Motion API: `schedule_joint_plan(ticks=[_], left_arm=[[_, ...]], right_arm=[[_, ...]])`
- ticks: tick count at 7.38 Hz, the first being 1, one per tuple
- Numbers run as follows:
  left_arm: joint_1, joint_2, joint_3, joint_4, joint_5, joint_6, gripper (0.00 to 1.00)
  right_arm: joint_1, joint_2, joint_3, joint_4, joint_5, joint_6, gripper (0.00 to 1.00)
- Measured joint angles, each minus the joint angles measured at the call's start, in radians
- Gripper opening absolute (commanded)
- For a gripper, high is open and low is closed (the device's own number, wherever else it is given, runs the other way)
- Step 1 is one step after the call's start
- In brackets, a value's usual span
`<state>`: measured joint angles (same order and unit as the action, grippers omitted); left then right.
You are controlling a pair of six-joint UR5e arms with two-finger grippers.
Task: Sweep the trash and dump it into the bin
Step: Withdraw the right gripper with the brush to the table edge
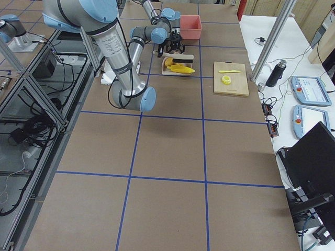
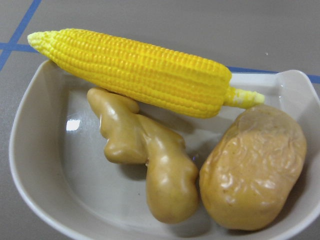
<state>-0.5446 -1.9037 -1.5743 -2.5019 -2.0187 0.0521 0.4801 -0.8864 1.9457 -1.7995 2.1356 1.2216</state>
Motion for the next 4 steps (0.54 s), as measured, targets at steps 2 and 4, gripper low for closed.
schedule_joint_plan(ticks=[2, 4], left_arm=[[0.0, 0.0, -0.003, 0.0, 0.0, 0.0, 0.51], [0.0, 0.0, -0.003, 0.0, 0.0, 0.002, 0.41]], right_arm=[[0.103, -0.157, 0.073, -0.015, 0.001, -0.126, 0.0], [0.217, -0.3, 0.115, -0.04, 0.001, -0.278, 0.0]])
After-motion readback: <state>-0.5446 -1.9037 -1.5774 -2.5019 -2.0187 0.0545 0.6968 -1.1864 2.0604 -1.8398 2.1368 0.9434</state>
